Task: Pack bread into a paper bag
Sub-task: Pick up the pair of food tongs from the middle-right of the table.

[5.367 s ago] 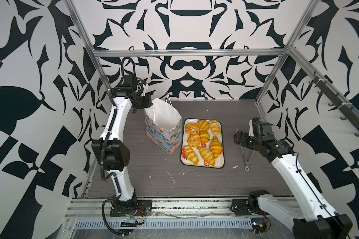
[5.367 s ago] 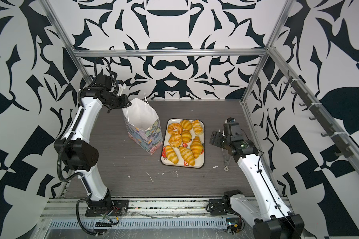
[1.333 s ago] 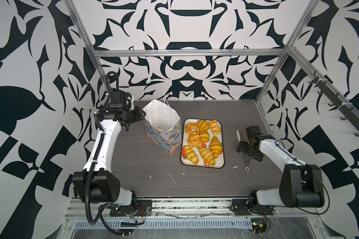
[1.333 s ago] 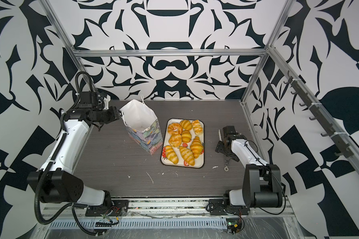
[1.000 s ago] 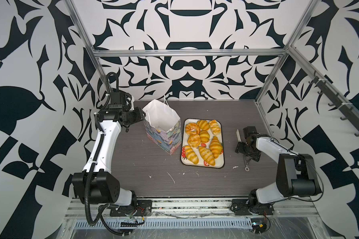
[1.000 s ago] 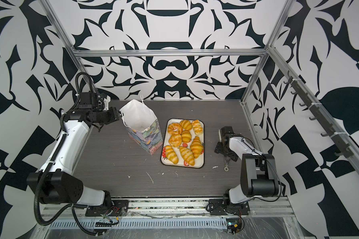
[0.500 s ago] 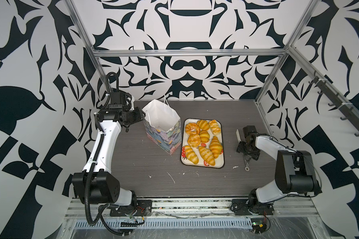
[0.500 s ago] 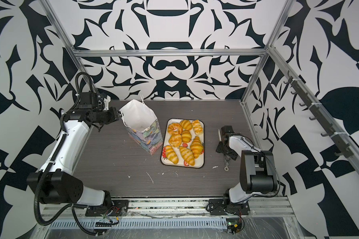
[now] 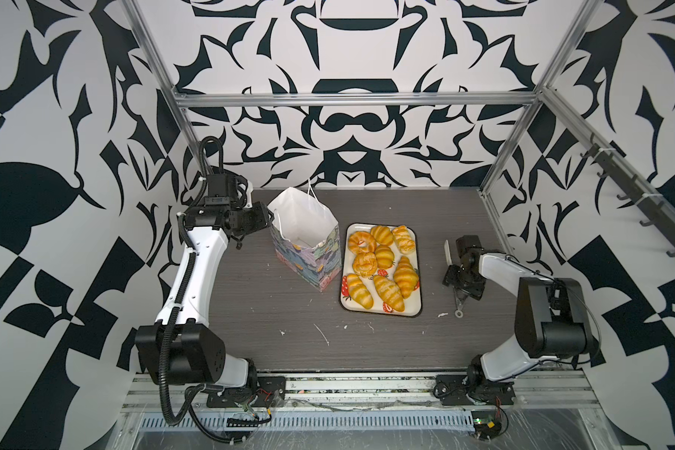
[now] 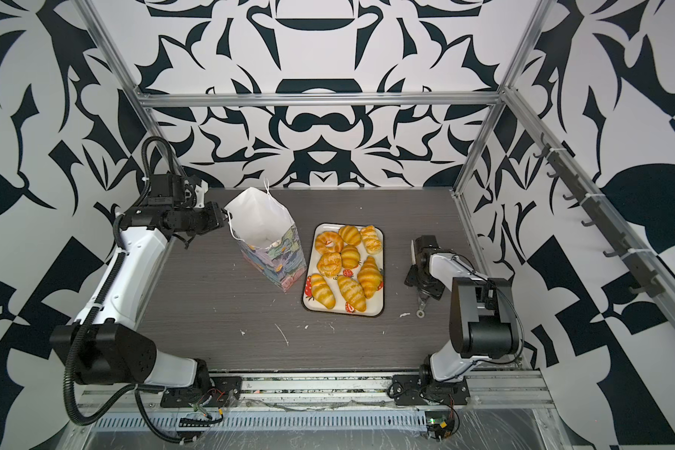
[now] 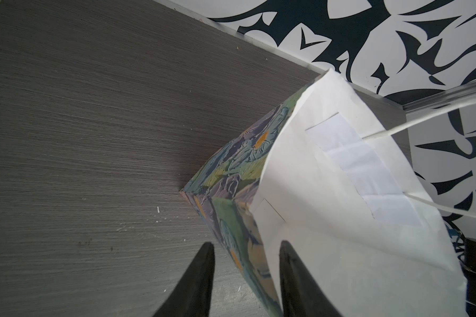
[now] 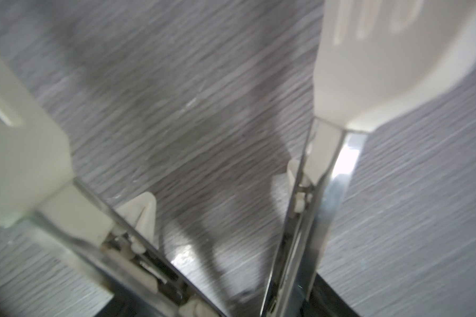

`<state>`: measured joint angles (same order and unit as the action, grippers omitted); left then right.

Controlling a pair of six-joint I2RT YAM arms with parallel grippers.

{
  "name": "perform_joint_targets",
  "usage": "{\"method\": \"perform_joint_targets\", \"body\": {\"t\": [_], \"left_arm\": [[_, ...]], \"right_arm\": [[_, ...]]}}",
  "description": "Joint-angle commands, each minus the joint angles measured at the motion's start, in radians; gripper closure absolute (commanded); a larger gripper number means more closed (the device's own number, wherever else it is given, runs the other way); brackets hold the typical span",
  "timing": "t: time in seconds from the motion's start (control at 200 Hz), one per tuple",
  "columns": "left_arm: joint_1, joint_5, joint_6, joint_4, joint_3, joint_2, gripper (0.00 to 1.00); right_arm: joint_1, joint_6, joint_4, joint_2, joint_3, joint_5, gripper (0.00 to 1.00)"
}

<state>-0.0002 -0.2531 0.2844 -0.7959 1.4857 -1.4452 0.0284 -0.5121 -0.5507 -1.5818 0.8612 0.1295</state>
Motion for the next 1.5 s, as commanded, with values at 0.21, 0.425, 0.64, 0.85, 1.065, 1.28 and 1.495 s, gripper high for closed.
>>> {"method": "perform_joint_targets", "body": {"t": [0.21,0.425,0.64,0.85,1.065,1.28,1.495], "left_arm": [[0.0,-0.023,0.006,-0.019,-0.016,0.016,0.58],[0.0,-0.028,0.007,-0.017,-0.014,0.014,0.57],[0.0,-0.035,0.009,-0.014,-0.013,0.01,0.57],[0.0,-0.038,0.011,-0.012,-0.011,0.011,0.57],[0.0,-0.04,0.013,-0.012,-0.011,0.012,0.57],[0.0,-0.043,0.013,-0.014,-0.01,0.015,0.57],[0.0,-0.046,0.014,-0.014,-0.01,0.012,0.57]], "right_arm": [[-0.008,0.012,0.005,0.026,0.011,-0.006,0.23],[-0.012,0.015,-0.014,0.007,0.031,0.021,0.21],[-0.017,0.024,-0.035,-0.011,0.057,0.054,0.2],[-0.023,0.028,-0.028,-0.027,0.067,0.053,0.19],[-0.023,0.033,-0.029,-0.05,0.087,0.053,0.19],[-0.024,0.036,-0.029,-0.056,0.09,0.055,0.23],[-0.024,0.038,-0.025,-0.031,0.077,0.048,0.35]]}}
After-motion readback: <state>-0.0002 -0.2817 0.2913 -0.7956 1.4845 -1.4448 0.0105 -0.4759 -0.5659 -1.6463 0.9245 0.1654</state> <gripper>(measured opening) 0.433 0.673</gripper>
